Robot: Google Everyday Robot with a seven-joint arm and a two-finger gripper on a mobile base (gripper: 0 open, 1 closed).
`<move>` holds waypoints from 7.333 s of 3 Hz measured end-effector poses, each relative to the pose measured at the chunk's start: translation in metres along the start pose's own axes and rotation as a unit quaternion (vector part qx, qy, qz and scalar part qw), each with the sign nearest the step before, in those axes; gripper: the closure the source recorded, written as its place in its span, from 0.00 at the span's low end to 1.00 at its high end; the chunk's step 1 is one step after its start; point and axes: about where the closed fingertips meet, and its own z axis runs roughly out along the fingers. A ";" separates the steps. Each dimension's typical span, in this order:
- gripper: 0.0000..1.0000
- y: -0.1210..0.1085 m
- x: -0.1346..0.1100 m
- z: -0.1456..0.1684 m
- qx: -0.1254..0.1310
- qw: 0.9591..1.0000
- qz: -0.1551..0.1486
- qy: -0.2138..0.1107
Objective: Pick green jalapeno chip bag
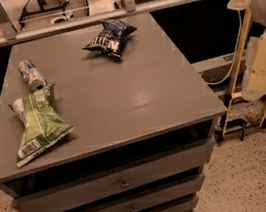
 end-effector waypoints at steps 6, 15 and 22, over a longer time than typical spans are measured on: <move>0.00 -0.011 -0.230 -0.025 0.007 0.972 -0.163 -0.167; 0.00 0.066 -0.377 0.158 -0.168 0.933 -0.203 -0.246; 1.00 0.088 -0.385 0.199 -0.201 0.930 -0.193 -0.239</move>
Offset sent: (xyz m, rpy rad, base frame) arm 0.0458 0.0931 0.0191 0.1083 -0.0632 0.2065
